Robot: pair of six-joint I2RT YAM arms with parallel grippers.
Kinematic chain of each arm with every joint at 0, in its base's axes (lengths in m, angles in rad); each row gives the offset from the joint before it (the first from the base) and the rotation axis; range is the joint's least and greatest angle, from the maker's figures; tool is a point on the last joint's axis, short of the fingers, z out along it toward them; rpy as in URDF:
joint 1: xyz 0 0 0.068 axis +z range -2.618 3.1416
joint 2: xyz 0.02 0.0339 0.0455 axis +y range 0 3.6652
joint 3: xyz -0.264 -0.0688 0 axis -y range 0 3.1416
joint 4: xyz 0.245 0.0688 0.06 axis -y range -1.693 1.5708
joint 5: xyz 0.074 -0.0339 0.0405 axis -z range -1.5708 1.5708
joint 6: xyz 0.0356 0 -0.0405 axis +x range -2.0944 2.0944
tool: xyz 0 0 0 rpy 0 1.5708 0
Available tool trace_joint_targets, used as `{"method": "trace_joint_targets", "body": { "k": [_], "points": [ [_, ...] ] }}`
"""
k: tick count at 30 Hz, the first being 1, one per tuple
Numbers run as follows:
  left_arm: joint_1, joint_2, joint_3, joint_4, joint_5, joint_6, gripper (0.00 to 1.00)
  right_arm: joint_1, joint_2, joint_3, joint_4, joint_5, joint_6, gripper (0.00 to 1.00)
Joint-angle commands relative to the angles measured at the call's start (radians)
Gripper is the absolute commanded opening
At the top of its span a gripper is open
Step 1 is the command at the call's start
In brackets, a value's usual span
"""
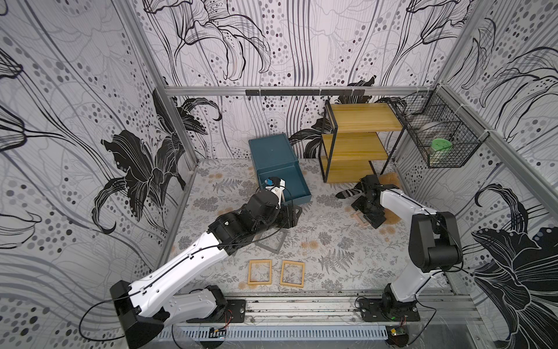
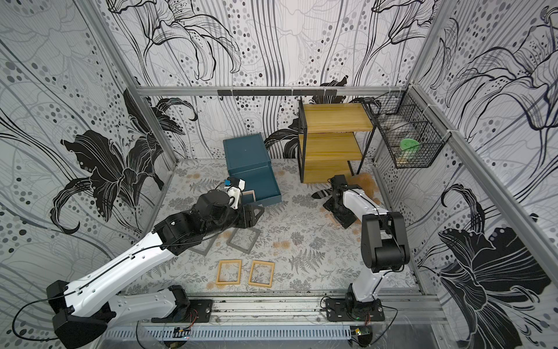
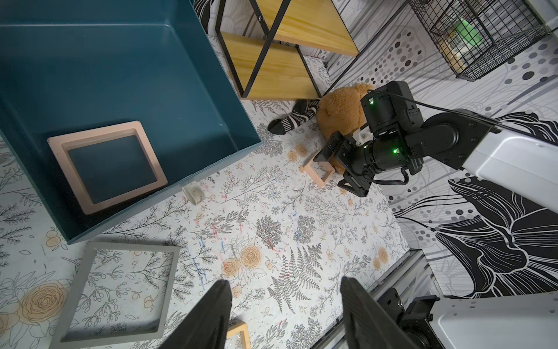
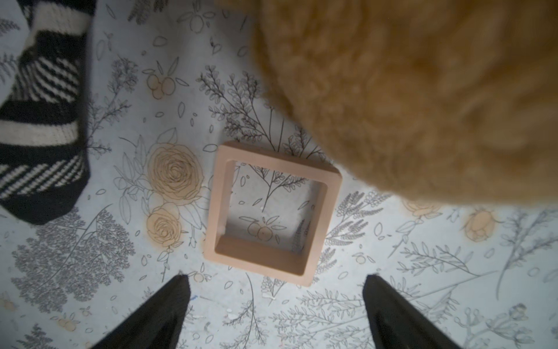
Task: Place the brooch boxes into the drawer by color
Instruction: Pick up the brooch box from the center of the board.
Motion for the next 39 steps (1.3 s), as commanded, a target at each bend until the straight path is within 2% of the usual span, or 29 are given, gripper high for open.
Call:
{"method": "trace_joint_targets", "body": {
  "k": [1,26,29,31,39],
  "points": [
    [-0.004,-0.023,0.004,0.03,-0.02,-0.005,0.63,0.002,0.028,-0.011,0.01,0.02,0.039,0.95],
    [-0.004,-0.029,0.001,0.03,-0.03,-0.013,0.63,0.002,0.099,-0.012,0.052,0.001,0.061,0.96],
    [-0.004,-0.027,0.003,0.03,-0.031,-0.013,0.63,0.002,0.102,-0.014,0.057,0.001,0.058,1.0],
    [-0.004,-0.027,0.004,0.03,-0.032,-0.013,0.63,0.002,0.098,-0.027,0.064,0.001,0.06,0.91],
    [-0.004,-0.022,0.004,0.031,-0.033,-0.011,0.63,0.002,0.085,-0.046,0.069,0.006,0.055,0.69]
  ]
}}
